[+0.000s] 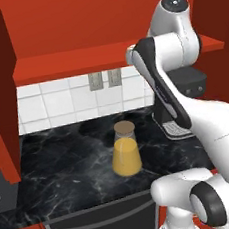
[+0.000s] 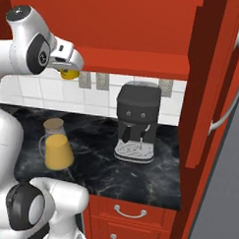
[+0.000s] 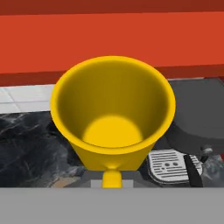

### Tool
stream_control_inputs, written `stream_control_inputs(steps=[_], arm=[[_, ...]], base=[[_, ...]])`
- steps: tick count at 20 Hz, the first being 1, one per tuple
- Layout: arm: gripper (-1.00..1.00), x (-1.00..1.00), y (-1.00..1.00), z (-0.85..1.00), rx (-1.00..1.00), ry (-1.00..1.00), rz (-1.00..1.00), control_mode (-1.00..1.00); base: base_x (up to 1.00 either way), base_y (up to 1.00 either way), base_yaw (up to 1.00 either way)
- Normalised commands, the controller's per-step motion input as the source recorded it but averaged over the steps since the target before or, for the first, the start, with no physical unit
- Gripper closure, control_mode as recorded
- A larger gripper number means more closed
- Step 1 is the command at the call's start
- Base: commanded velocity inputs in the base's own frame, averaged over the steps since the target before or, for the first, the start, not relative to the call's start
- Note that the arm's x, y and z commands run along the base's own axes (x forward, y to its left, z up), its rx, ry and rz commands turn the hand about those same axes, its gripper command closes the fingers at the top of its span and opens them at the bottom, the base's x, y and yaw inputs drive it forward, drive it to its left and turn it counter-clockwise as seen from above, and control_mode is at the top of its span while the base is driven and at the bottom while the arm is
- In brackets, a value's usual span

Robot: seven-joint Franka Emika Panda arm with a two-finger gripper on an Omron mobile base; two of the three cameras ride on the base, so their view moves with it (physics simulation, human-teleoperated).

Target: There is a tray on the dining counter. Grab the cup, mug, and pitcher and place them on the tray. The pitcher may be placed next to the tray if it cannot fit the tray.

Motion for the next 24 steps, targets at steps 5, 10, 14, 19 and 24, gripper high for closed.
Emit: stream_control_inputs(steps=[5, 10, 14, 19, 24], arm=[[1.00, -0.93, 0.00, -0.35, 0.00, 0.08, 0.00, -1.00], [1.00, -0.59, 0.00, -0.64, 0.00, 0.13, 0.00, -1.00], [1.00, -0.24, 0.00, -0.43, 0.00, 0.07, 0.00, 1.00], [1.00, 0.00, 0.00, 0.00, 0.00, 0.00, 0.00, 1.00], [1.00, 0.00, 0.00, 0.00, 0.00, 0.00, 0.00, 1.00]], base=[[0.00, 0.00, 0.00], [0.00, 0.00, 0.00], [-0.11, 0.00, 0.00], [-0.85, 0.00, 0.00], [-1.00, 0.01, 0.01]])
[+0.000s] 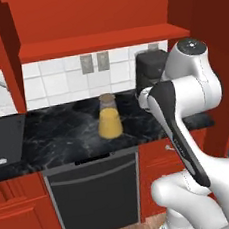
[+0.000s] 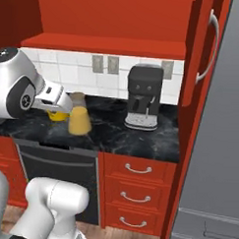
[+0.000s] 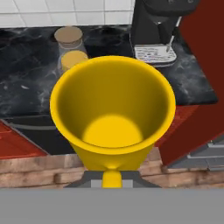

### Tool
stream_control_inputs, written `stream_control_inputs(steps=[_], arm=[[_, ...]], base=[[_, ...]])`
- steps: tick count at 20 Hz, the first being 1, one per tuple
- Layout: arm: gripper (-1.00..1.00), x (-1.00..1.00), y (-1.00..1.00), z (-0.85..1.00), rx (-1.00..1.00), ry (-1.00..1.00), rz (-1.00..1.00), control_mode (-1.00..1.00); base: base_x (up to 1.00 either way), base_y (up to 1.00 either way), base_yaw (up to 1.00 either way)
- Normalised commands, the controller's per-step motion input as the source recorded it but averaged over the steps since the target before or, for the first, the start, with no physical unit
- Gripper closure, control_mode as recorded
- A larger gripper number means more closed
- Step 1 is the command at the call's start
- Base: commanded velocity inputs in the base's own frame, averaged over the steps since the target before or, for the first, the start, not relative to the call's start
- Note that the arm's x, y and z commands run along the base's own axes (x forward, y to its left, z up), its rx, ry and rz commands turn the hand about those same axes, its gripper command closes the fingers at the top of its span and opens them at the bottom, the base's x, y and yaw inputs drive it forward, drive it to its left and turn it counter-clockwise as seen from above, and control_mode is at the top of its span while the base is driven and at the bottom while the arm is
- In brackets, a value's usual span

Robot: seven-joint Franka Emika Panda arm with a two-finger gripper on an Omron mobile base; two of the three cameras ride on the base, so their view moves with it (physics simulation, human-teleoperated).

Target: There is a tray on the dining counter. Grab the cup, mug, and pitcher and place them on the tray. The pitcher may be placed next to the tray if it cannot fit the tray.

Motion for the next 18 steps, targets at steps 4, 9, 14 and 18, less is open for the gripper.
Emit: stream_control_inputs(steps=[4, 9, 14, 18], arm=[[1.00, 0.00, 0.00, 0.00, 0.00, 0.00, 0.00, 1.00], [1.00, 0.00, 0.00, 0.00, 0.00, 0.00, 0.00, 1.00], [1.00, 0.00, 0.00, 0.00, 0.00, 0.00, 0.00, 1.00], [1.00, 0.00, 0.00, 0.00, 0.00, 0.00, 0.00, 1.00]], base=[[-0.88, 0.36, 0.43], [-0.55, 0.46, 0.74], [-0.45, 0.48, 0.79], [-0.31, 0.51, 0.80]])
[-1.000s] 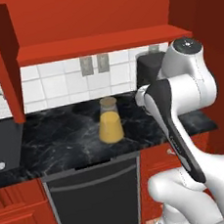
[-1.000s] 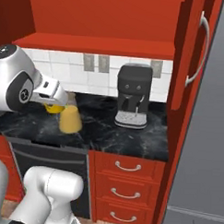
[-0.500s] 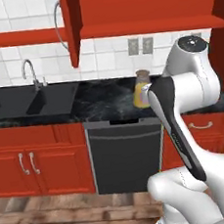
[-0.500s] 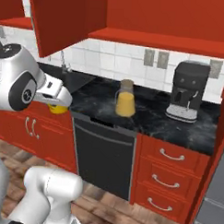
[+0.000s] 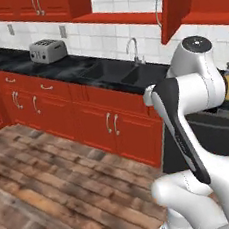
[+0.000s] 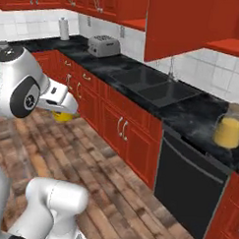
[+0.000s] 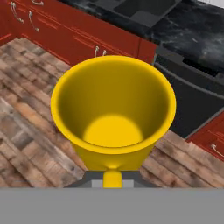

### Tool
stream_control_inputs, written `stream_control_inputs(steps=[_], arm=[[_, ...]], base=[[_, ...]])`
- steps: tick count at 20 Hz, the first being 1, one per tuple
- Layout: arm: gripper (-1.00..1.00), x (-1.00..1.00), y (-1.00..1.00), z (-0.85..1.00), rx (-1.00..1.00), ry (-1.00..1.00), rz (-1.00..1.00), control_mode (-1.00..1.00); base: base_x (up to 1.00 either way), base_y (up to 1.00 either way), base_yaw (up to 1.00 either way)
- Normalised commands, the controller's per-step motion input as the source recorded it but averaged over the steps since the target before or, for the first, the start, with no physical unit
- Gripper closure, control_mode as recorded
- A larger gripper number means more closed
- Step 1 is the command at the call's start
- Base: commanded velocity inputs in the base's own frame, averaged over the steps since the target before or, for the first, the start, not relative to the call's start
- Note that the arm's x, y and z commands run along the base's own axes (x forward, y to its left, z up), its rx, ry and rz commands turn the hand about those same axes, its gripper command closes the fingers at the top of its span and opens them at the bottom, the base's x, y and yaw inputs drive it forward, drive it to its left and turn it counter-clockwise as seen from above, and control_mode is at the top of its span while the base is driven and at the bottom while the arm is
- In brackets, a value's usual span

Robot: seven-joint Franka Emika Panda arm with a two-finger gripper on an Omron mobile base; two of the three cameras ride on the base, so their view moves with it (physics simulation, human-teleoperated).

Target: There is a tray on the dining counter. Grab the cup, mug, and pitcher and place them on the tray. The pitcher may be placed next to the tray if it cannot fit the tray.

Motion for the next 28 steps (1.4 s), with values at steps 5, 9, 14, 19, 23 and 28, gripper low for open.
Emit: stream_control_inputs(steps=[5, 9, 14, 19, 23, 28], arm=[[1.00, 0.00, 0.00, 0.00, 0.00, 0.00, 0.00, 1.00], [1.00, 0.00, 0.00, 0.00, 0.00, 0.00, 0.00, 1.00], [1.00, 0.00, 0.00, 0.00, 0.00, 0.00, 0.00, 1.00], [1.00, 0.00, 0.00, 0.00, 0.00, 0.00, 0.00, 1.00], [1.00, 0.00, 0.00, 0.00, 0.00, 0.00, 0.00, 1.00], [1.00, 0.00, 0.00, 0.00, 0.00, 0.00, 0.00, 1.00]], base=[[-0.19, 0.53, 0.79], [-0.09, 0.52, 0.78], [0.09, 0.45, 0.67], [0.93, 0.18, 0.13], [1.00, 0.00, 0.00], [1.00, 0.00, 0.00]])
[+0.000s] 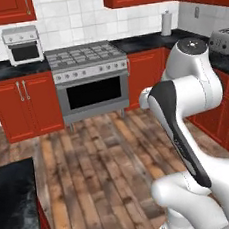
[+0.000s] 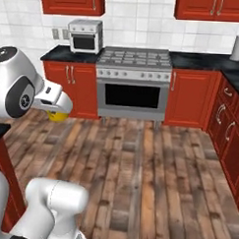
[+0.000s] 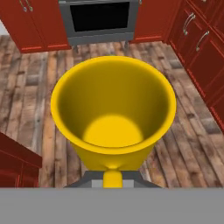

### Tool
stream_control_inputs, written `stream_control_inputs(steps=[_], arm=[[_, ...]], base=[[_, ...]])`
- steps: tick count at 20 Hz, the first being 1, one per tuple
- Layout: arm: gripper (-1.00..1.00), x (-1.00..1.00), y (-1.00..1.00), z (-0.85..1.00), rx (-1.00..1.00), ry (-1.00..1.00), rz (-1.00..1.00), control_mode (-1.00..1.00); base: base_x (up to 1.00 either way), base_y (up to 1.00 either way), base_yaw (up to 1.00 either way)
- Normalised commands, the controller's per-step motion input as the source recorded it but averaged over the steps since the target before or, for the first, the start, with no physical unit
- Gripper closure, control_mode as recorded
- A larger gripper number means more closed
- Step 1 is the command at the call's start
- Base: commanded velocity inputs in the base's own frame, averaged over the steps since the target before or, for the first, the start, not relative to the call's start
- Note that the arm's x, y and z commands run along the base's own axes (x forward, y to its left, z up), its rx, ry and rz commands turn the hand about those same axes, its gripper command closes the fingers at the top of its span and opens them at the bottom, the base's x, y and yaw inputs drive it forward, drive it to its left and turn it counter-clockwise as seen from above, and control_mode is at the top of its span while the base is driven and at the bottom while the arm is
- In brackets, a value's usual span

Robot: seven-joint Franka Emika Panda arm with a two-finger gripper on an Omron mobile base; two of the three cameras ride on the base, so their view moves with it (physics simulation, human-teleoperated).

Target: There is a tray on the dining counter. Grab the cup, mug, and pitcher and place them on the tray. The pitcher may be placed next to the tray if it cannot fit the tray.

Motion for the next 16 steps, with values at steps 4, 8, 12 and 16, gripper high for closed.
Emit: stream_control_inputs(steps=[4, 8, 12, 16], arm=[[1.00, 0.00, 0.00, 0.00, 0.00, 0.00, 0.00, 1.00], [1.00, 0.00, 0.00, 0.00, 0.00, 0.00, 0.00, 1.00], [1.00, 0.00, 0.00, 0.00, 0.00, 0.00, 0.00, 1.00], [1.00, 0.00, 0.00, 0.00, 0.00, 0.00, 0.00, 1.00]], base=[[1.00, 0.00, 0.01], [1.00, 0.00, 0.02], [1.00, 0.00, 0.09], [1.00, 0.00, 0.24]])
